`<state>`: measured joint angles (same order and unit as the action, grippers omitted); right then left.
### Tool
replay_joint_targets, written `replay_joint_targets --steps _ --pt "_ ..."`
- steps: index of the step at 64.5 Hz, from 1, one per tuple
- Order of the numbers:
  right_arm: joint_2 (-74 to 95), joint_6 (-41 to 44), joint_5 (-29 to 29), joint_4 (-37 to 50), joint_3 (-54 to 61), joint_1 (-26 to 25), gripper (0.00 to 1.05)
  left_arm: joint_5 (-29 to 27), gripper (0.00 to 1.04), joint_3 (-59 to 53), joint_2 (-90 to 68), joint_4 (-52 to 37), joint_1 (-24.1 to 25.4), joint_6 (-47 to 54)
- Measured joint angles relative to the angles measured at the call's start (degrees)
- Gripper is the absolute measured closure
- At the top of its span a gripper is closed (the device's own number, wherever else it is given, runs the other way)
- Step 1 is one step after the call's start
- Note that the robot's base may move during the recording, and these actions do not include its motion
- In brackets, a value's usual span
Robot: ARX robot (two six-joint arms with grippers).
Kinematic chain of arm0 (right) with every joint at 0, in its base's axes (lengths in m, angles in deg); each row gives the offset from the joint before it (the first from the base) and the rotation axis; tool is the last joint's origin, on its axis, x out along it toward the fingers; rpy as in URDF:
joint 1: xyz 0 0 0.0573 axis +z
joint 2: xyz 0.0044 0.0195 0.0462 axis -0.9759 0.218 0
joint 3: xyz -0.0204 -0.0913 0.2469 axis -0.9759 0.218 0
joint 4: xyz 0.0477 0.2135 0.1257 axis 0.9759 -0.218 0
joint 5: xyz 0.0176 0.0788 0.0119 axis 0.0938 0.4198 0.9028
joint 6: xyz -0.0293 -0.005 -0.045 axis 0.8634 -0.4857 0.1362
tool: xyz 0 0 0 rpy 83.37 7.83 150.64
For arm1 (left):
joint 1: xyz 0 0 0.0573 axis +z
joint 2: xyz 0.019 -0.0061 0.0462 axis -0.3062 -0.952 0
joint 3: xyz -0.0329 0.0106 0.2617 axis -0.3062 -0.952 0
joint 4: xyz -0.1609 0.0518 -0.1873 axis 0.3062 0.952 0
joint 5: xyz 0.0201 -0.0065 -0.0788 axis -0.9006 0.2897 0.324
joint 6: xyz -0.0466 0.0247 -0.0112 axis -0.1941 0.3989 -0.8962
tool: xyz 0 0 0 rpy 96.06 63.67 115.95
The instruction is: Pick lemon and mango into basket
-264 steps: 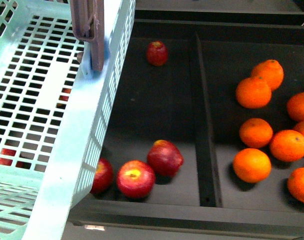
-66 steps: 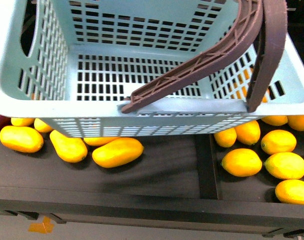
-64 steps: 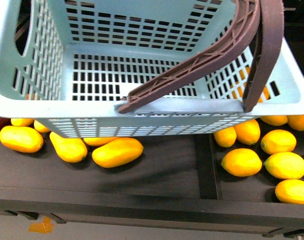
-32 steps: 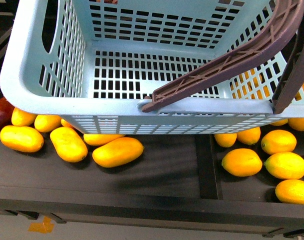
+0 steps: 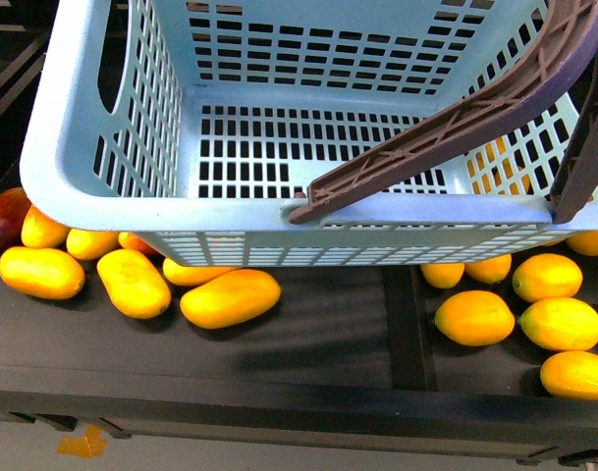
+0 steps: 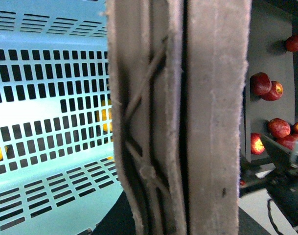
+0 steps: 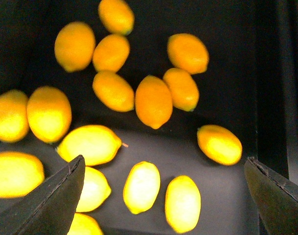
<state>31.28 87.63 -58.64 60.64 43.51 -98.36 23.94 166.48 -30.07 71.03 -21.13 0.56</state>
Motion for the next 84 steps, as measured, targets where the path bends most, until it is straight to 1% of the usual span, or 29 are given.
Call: replay_joint_targets --steps 4,13,20,28,34,45,59,84 --pt "7.19 10.62 0.31 -4.15 -5.73 1.95 0.09 -0.11 0.89 0.0 0.0 0.0 0.0 0.0" --pt "16.46 24.76 -0.44 -11.82 -14.14 4.13 0.09 -0.13 0.89 0.0 0.0 0.0 0.02 0.0" --pt "22.03 32.87 -1.66 -16.41 -19.06 5.22 0.09 -0.11 0.89 0.0 0.0 0.0 0.02 0.0" --pt "26.88 39.36 -3.04 -19.89 -23.23 5.9 0.09 -0.09 0.89 0.0 0.0 0.0 0.0 0.0" --pt "30.42 41.79 -3.41 -21.62 -26.58 6.45 0.09 -0.11 0.89 0.0 0.0 0.0 0.02 0.0" --pt "34.25 43.04 -3.34 -23.19 -30.1 7.72 0.09 -0.11 0.89 0.0 0.0 0.0 0.0 0.0" --pt "36.76 43.3 -1.66 -26.32 -31.89 9.35 0.09 -0.11 0.89 0.0 0.0 0.0 0.0 0.0" --pt "42.53 41.68 -1.75 -26.05 -38.71 11.26 0.09 -0.11 0.89 0.0 0.0 0.0 0.0 0.0"
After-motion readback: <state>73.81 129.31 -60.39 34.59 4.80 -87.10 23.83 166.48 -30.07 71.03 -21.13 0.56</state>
